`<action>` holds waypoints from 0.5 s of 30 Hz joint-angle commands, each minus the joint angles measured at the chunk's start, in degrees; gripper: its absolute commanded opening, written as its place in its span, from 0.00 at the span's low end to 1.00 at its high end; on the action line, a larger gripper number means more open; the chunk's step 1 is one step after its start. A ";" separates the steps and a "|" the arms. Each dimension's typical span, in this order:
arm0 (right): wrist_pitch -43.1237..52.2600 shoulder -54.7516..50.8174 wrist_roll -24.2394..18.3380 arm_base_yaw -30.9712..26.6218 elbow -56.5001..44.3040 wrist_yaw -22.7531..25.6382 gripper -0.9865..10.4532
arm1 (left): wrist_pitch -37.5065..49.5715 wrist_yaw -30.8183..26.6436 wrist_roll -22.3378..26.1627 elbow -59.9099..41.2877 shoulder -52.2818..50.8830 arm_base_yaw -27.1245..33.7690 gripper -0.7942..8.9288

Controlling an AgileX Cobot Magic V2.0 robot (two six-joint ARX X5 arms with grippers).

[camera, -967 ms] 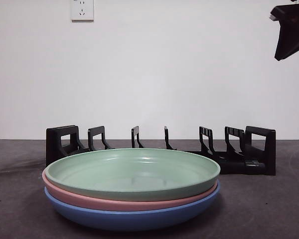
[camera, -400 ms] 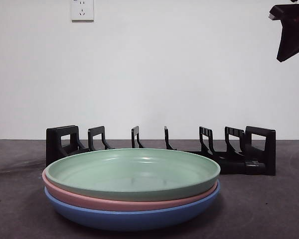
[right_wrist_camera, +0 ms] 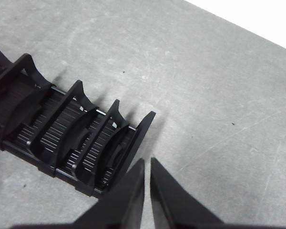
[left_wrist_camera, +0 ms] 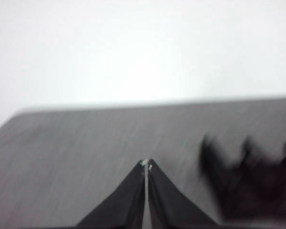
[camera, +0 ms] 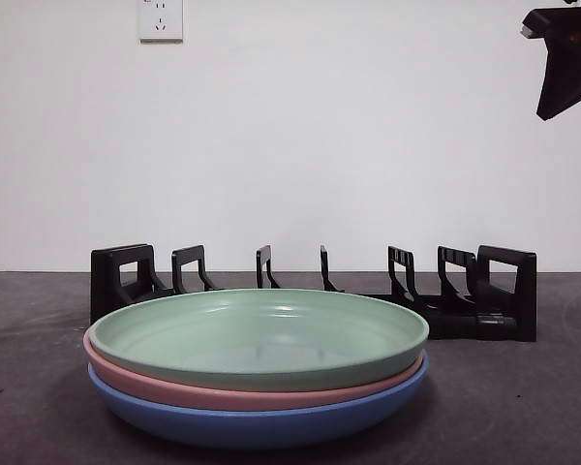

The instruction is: Place the plate

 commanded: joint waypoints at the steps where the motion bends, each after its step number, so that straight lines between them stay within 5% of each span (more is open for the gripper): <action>1: 0.57 0.37 0.57 0.22 0.79 0.02 0.10 | -2.47 -1.86 0.09 -5.14 -7.26 0.50 0.09; 15: 0.76 0.33 0.57 0.22 0.79 0.02 0.10 | -7.06 -1.18 -2.86 -9.33 -12.28 1.36 0.09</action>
